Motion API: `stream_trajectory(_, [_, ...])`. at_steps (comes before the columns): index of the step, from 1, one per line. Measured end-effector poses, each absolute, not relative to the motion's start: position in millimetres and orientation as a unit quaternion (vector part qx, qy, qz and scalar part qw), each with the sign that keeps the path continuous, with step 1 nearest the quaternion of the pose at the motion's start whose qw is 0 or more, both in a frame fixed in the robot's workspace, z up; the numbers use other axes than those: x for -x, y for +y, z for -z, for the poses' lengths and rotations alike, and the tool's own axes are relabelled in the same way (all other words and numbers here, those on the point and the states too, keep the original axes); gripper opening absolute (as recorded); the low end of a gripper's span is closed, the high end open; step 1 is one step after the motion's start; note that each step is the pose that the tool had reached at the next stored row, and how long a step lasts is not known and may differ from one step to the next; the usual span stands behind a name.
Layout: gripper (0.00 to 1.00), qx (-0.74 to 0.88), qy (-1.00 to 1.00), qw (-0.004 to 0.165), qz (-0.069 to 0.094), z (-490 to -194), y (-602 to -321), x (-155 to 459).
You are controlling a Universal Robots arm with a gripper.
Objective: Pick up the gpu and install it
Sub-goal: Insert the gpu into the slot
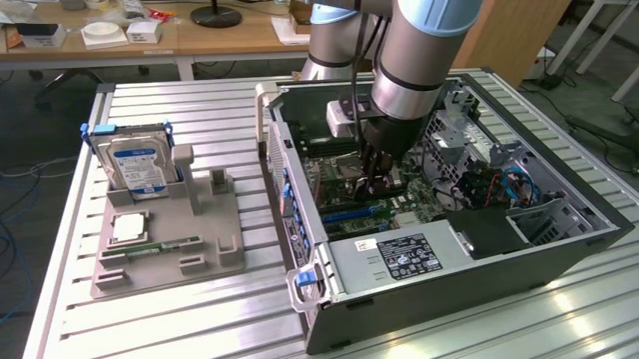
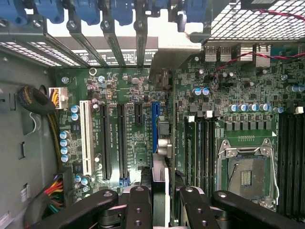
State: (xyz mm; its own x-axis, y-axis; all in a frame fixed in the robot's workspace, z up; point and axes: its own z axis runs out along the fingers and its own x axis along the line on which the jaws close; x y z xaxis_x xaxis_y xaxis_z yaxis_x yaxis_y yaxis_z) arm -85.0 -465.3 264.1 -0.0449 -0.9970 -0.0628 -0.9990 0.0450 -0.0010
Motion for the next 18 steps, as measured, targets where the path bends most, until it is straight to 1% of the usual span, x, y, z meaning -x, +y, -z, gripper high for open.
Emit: stream_trajectory(18, [0.27, 0.690, 0.723, 0.023, -0.021, -264.1, -465.3, 86.1])
